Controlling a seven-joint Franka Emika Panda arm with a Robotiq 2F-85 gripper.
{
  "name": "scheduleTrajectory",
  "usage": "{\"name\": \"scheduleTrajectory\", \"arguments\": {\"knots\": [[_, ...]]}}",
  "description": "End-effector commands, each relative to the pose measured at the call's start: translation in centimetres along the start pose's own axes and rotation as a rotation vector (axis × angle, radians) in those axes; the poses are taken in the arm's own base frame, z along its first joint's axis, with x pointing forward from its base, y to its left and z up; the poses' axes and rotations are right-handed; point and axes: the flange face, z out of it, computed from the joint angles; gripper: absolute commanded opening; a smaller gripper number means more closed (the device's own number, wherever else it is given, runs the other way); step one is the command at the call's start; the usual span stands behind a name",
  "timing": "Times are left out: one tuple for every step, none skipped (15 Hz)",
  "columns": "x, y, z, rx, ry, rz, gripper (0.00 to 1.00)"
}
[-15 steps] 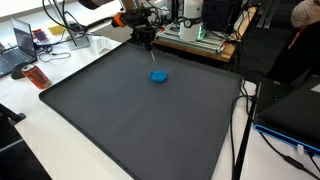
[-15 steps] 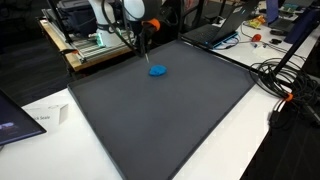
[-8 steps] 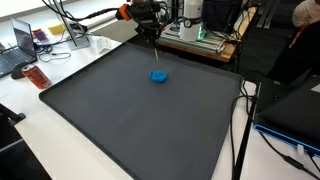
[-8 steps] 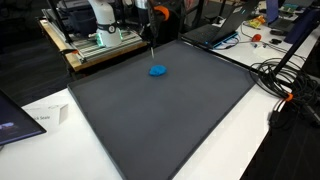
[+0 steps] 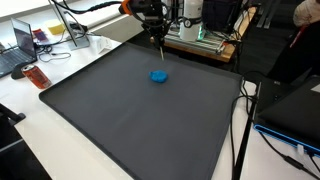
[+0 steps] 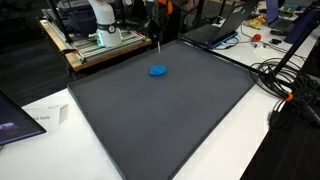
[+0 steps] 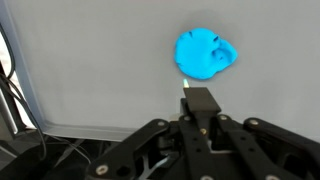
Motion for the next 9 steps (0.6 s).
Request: {"name": "scheduleTrajectory", "arguments": {"knots": [[-0.5,1.1,-0.8,0.016,-0.013,0.122,0.03],[-0.6,1.4,-0.7,0.022,-0.015,0.150,0.03],[-0.9,1.6,-0.7,0.032,-0.020,0.182,0.03],[-1.1,1.9,-0.6,0.036,-0.023,0.208,0.03],[-1.2,2.1,-0.5,0.040,-0.024,0.230,0.03],[-1.4,2.3,-0.2,0.048,-0.024,0.247,0.03],[-1.6,2.6,0.2,0.058,-0.022,0.261,0.03],[-1.7,2.7,0.6,0.070,-0.019,0.276,0.03],[-1.8,2.8,1.1,0.084,-0.018,0.291,0.03]]}}
